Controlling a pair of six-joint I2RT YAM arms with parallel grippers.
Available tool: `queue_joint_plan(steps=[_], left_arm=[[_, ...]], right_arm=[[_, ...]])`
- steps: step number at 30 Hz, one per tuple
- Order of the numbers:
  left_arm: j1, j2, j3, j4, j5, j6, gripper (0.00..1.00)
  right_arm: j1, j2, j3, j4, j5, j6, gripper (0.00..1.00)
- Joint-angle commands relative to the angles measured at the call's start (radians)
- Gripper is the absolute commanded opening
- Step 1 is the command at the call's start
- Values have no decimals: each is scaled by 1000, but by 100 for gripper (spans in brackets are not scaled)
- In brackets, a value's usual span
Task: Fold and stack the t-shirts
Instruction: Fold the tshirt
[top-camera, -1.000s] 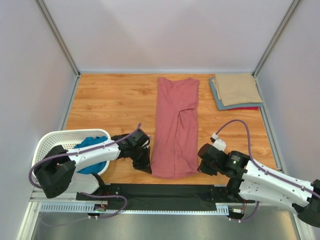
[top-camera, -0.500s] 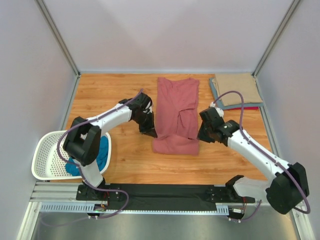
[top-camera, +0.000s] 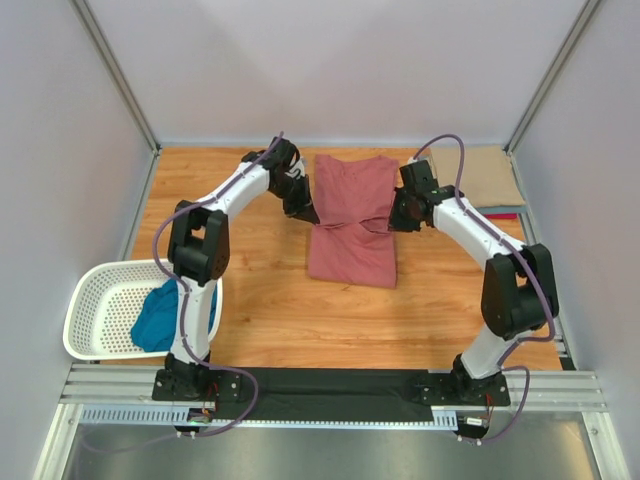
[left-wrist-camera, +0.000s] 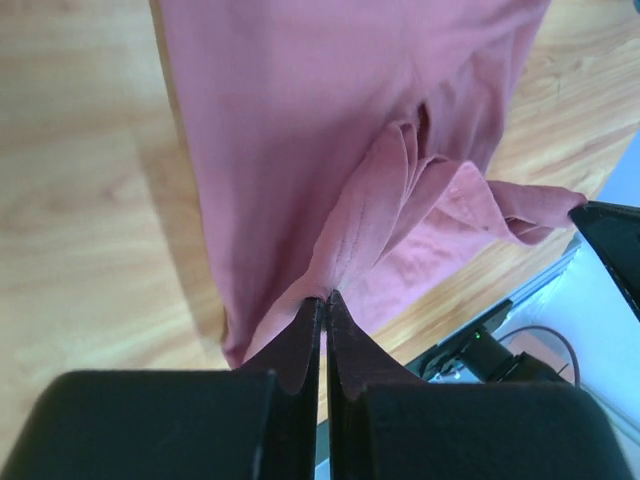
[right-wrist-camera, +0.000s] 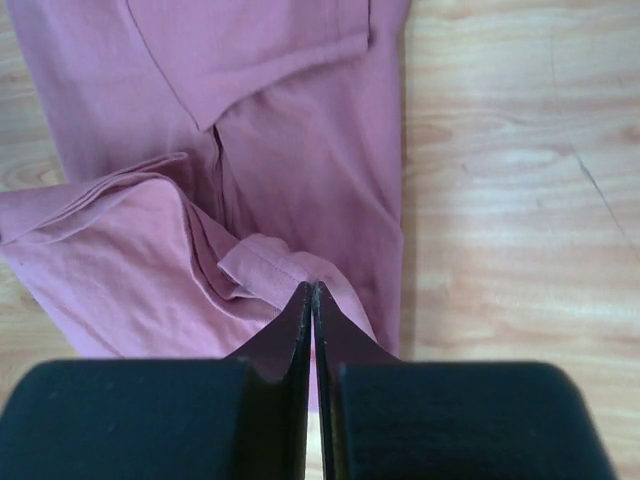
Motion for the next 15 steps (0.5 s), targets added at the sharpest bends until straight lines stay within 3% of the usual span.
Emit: queue_joint_plan(steps=[1, 7, 15], left_arm=[[17, 107, 89, -50, 92, 44, 0], [40, 201, 198, -43, 80, 54, 0], [58, 224, 256, 6, 83, 46, 1]], right_arm=[[-23, 61, 89, 39, -47, -56, 0], [-58, 219, 169, 26, -50, -58, 0], [-98, 259, 230, 42, -76, -55, 0]])
